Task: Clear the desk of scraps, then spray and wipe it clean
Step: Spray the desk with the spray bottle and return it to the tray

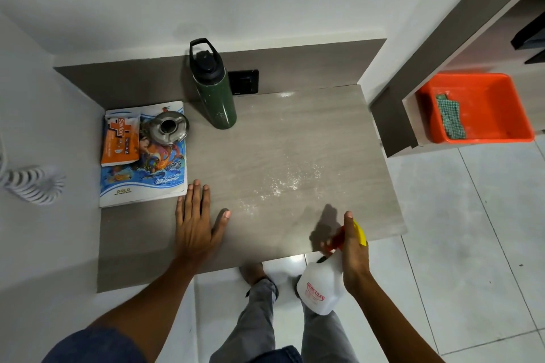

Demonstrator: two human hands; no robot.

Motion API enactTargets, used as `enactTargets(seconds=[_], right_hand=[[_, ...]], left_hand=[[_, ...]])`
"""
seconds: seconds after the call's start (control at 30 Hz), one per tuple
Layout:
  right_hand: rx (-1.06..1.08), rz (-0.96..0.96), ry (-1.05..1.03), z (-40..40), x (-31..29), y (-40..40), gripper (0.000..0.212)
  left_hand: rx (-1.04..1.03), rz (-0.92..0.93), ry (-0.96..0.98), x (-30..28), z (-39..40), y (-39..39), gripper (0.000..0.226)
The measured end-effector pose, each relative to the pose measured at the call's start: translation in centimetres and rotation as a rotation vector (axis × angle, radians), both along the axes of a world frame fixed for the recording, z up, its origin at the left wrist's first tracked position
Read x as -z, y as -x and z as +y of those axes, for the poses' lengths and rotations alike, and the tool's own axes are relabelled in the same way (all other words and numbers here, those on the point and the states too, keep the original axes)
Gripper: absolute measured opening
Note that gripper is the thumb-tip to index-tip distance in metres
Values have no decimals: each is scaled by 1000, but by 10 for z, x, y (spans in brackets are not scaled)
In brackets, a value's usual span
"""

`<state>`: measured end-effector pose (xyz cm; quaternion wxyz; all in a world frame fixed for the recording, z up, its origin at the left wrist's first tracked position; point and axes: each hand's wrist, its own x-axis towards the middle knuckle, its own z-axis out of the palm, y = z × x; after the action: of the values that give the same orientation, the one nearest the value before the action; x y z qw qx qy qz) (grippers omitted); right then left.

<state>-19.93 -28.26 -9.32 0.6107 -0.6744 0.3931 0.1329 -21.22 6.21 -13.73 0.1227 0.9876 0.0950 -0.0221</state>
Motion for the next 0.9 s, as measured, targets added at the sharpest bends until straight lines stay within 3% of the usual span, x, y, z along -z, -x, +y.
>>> enactTargets(seconds=[0.13,0.37,0.6,0.73,0.9], right_hand=[[-63,47,-149,10,-2,15,63],[-278,9,57,61,-16,29,67],[-239,-126,-86,83,-25,18,46],[-234,-95,-148,72,-24,4,62],[-279,-119,-103,54,-34,-14,59]], left_hand=[[2,13,-22,0,0,-1,86],[10,33,-30,0,0,-1,87],[14,38,-23,-3,0,-1,87],[-20,25,2,-3,-6,-5,88],[-69,-11,51,-3,-18,-10,88]])
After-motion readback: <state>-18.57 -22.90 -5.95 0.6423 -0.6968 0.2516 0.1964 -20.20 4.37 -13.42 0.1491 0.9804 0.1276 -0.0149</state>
